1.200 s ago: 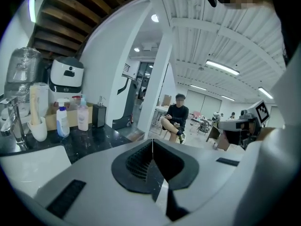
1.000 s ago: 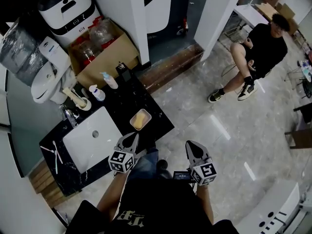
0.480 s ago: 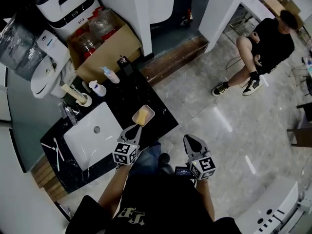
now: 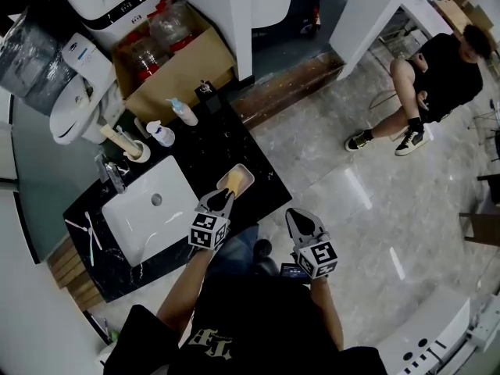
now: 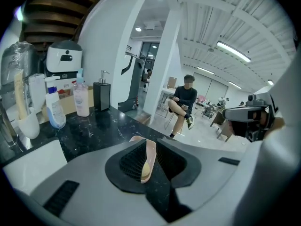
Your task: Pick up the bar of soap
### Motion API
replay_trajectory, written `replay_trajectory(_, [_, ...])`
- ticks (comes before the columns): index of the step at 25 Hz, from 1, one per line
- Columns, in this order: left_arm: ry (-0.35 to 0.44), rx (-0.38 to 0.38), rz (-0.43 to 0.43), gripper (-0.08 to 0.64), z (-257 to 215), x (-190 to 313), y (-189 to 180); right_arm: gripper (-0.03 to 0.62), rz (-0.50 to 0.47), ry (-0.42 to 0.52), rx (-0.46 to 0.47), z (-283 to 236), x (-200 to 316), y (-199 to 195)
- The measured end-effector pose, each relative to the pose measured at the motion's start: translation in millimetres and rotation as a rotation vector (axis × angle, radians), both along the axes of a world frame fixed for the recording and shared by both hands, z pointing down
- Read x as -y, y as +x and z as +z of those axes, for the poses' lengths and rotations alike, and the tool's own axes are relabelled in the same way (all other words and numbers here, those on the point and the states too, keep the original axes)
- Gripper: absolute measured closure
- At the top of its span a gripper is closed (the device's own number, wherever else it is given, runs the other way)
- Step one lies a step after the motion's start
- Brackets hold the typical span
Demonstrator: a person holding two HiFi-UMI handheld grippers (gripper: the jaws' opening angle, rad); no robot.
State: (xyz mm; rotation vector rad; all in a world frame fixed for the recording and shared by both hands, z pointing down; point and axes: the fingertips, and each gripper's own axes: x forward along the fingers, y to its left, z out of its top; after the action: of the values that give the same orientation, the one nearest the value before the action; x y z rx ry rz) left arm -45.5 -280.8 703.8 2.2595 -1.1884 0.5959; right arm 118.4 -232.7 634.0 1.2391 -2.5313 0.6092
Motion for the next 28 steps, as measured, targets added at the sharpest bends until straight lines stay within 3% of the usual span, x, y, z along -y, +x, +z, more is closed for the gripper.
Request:
replay_trajectory(11, [-0.131,0.181,-0.001,0.362,59.8,26.7,-0.9,0.584,-0.046,-0.048,-0.009,21.0,18.6,-17.0])
replay_trajectory(20, [-0.288,0.279,0.009,0.357,99.4,32.1,4.0,0.584,-0.022,-0.078,-0.015,31.3,31.7,-5.2])
replay_trajectory(28, [-0.404,0.384,0.069,0.356,110.0,35.7,7.3,0.584,0.000,-0.100,-0.015,38.2,41.4,7.1])
